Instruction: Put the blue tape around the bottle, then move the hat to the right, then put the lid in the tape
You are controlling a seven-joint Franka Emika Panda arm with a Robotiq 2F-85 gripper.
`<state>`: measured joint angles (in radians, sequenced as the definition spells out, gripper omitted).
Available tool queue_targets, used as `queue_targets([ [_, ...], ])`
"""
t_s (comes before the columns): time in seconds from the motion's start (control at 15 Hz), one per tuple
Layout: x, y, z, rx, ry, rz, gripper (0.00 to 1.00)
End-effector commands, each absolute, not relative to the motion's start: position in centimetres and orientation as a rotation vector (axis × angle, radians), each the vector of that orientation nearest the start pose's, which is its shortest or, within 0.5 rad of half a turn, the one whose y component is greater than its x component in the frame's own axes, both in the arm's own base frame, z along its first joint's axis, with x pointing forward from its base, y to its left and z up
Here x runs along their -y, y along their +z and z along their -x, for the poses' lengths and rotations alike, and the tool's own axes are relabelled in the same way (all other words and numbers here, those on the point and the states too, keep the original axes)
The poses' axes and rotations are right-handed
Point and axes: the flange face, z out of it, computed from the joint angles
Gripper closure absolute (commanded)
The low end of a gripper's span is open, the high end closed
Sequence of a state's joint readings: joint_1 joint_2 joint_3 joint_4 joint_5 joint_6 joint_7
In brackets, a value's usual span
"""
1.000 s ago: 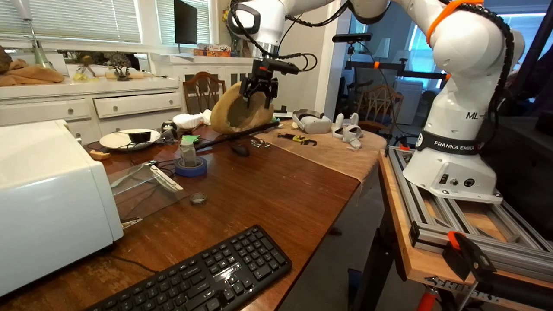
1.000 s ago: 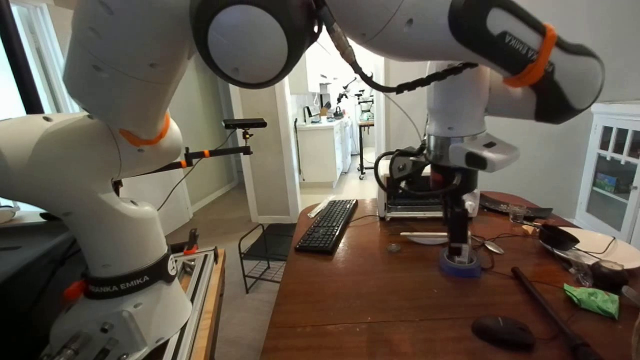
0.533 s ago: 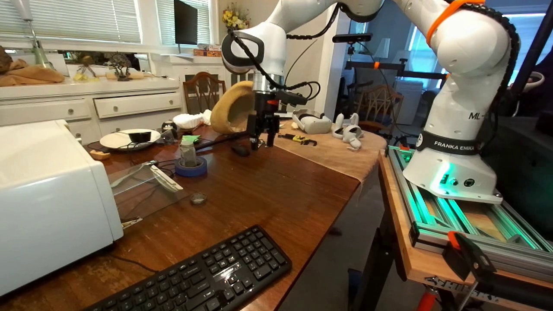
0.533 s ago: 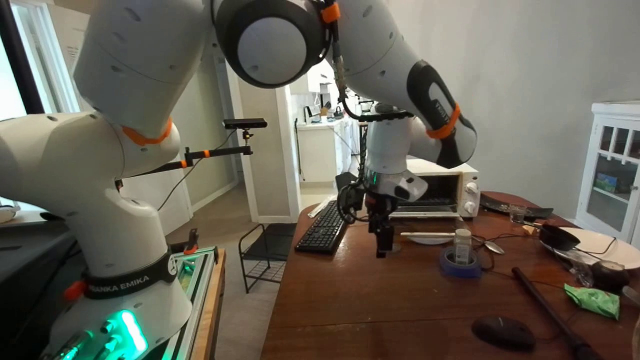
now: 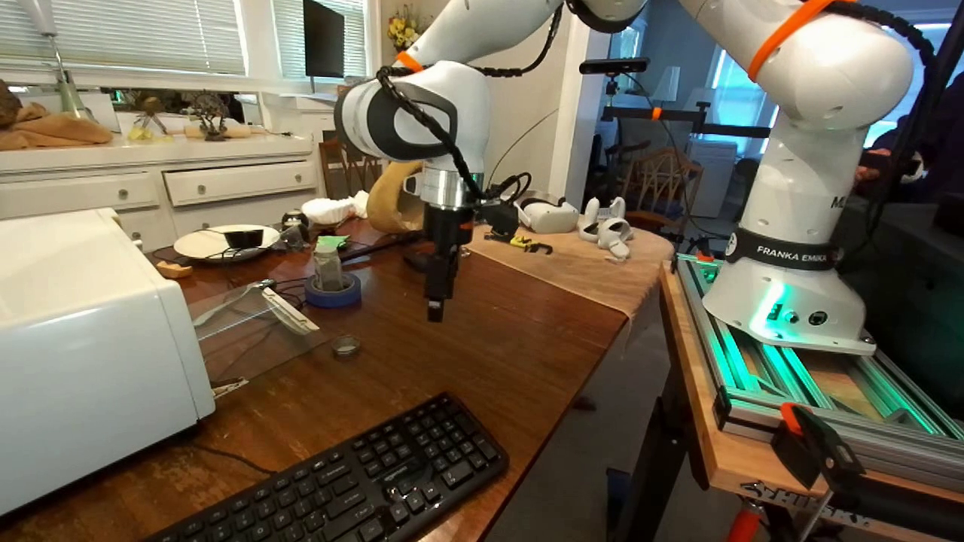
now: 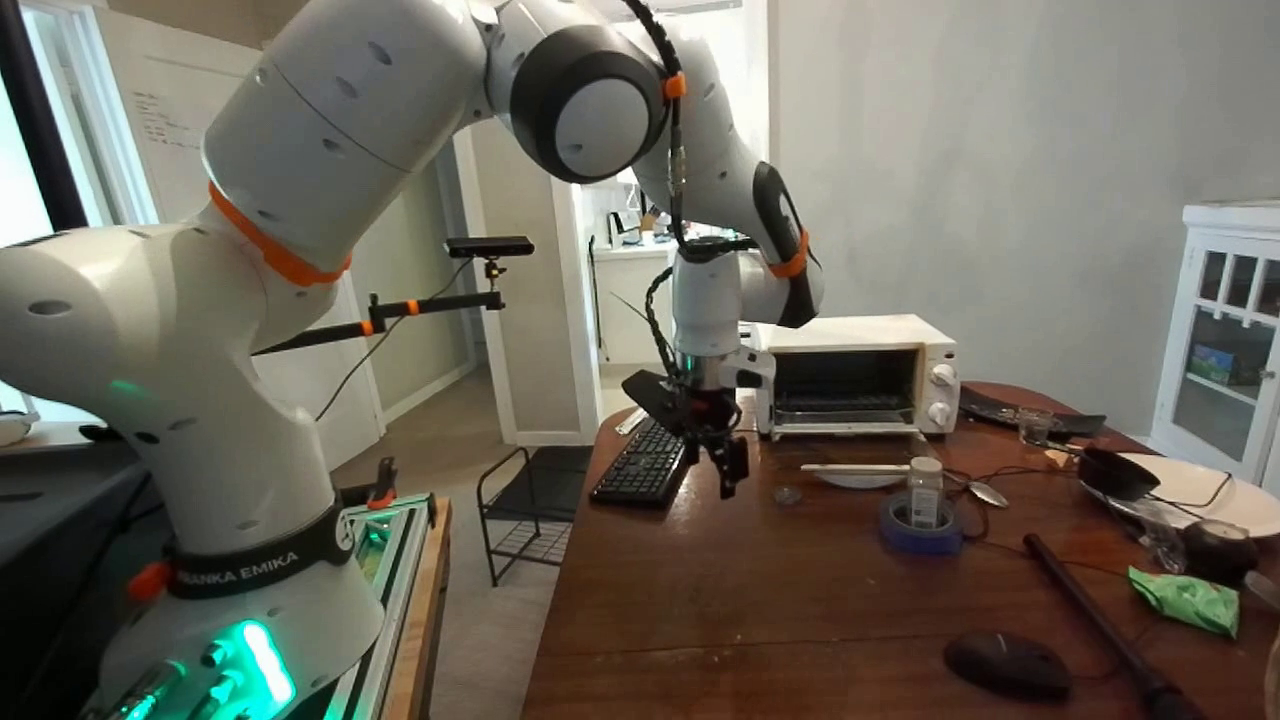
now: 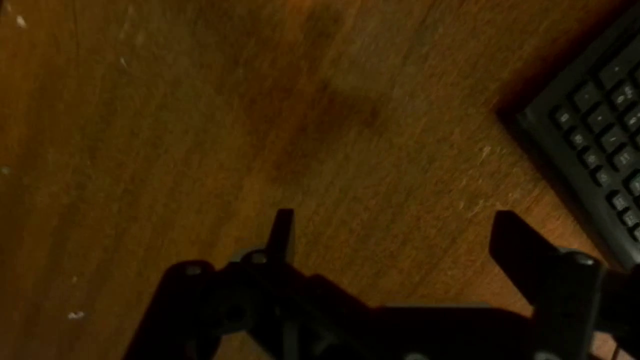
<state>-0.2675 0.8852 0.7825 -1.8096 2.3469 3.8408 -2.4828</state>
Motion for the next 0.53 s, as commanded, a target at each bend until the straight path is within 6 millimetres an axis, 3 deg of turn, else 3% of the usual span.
queue_targets([
  [0.0, -17.3, 14.3, -50.3, 0.624, -0.256, 3.082, 0.00],
  [0.2, -18.2, 14.3, -53.0, 0.800, -0.484, 3.106, 0.00],
  [0.27, -17.9, 14.6, -51.4, 0.731, -0.371, 3.097, 0.00],
  [0.47, -18.3, 14.5, -52.6, 0.791, -0.452, 3.110, 0.00],
])
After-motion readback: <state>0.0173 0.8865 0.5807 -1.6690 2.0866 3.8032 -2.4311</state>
